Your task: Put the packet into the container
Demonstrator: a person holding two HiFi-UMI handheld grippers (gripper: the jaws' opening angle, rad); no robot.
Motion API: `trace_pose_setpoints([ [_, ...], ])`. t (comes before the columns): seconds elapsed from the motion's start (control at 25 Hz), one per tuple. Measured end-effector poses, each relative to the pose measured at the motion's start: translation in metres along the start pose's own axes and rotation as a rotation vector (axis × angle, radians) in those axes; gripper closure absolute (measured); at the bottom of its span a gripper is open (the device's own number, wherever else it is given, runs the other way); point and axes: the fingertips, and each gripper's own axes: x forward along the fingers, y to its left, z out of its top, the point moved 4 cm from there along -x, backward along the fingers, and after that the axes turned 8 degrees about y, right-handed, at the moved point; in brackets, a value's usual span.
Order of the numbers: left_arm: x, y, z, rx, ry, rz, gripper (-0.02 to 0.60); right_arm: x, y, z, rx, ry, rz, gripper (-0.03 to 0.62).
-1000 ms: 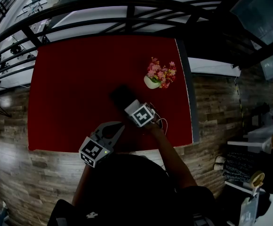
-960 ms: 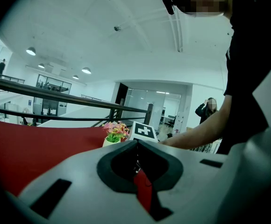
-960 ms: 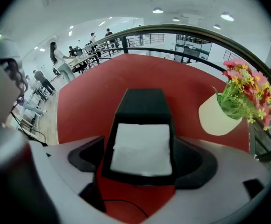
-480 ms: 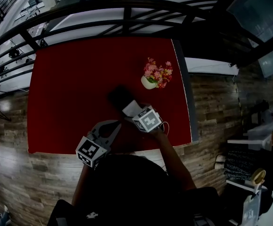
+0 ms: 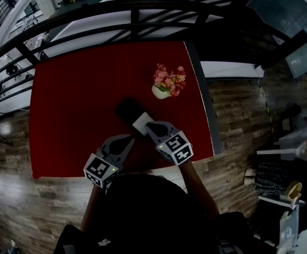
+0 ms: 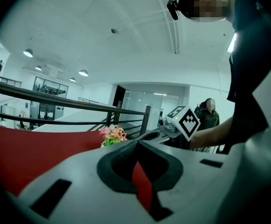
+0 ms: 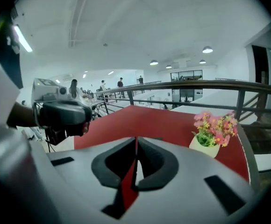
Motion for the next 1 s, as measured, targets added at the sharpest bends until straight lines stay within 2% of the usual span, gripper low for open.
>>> trace_pose_setpoints([
  [0.24, 0.001, -0.005, 0.005, 0.012, -0.011, 0.000, 0.571, -0.030, 0.016, 0.018, -0.032, -0.189, 0.036, 0.571],
  [0.36, -0.001, -0.012, 0.004, 0.020, -0.012, 0.001, 0.571, -0.040, 0.024, 0.016, -0.072, -0.238, 0.032, 0.572],
  [0.64, -0.010, -0.030, 0.003, 0.037, -0.021, 0.012, 0.571, -0.076, 0.044, 0.018, -0.066, -0.374, 0.035, 0.571],
  [1.0, -0.020, -0.084, -0.008, 0.052, -0.028, 0.006, 0.571, -0.122, 0.072, -0.007, -0.051, -0.418, 0.027, 0.572],
])
